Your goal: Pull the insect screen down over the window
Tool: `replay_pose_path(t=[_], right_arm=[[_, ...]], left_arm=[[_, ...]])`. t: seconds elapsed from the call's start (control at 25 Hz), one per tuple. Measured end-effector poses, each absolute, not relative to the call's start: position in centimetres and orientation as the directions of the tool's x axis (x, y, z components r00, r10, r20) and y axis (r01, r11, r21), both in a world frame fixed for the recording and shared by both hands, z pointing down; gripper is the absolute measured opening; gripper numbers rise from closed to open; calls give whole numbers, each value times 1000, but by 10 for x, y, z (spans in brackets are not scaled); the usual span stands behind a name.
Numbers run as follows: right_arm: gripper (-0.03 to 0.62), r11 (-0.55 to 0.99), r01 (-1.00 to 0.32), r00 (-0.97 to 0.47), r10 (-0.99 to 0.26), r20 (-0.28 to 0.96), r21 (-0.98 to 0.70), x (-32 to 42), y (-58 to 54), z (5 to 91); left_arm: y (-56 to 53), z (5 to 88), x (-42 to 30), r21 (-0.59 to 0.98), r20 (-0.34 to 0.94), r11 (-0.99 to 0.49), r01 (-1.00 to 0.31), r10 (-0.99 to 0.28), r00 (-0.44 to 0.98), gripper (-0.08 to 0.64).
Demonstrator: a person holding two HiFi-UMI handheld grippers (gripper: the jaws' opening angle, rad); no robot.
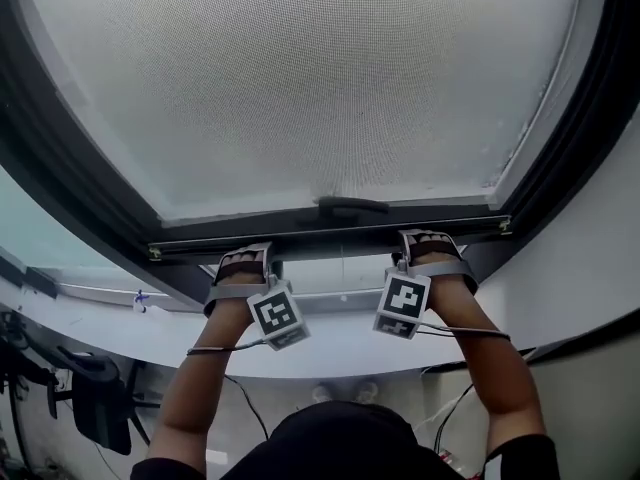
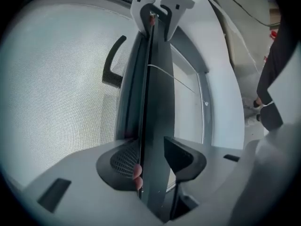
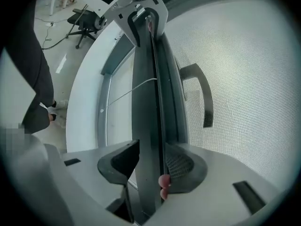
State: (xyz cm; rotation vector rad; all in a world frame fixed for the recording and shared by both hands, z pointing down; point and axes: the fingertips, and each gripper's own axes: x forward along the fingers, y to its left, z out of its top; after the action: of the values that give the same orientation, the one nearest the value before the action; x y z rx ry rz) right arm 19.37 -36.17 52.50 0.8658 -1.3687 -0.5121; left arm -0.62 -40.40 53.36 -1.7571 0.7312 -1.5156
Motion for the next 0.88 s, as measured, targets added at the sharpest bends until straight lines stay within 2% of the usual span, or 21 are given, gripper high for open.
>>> replay_pose_path(t=[0.24,0.52,0.68,0.88], right_arm=[[150,595,-157,140,-777,614,789,195,-363,521],[150,578,-158,138,-790,597,801,194,-361,519],[152,501,-234,94,-841,532,833,188,-356,499],[150,359,-384,37,-915,402,851,168,-341,463]], left_arm=[[-406,526,-5,-794,593,-607,-33,-785,181,130],[-405,522,-5,-819,554,-572,-46,-810,193,130],[-394,499,-1,-862,469,-500,-82,-849,244,130],[-378,464,-4,-827,394,-489,-277,-856,335,130]])
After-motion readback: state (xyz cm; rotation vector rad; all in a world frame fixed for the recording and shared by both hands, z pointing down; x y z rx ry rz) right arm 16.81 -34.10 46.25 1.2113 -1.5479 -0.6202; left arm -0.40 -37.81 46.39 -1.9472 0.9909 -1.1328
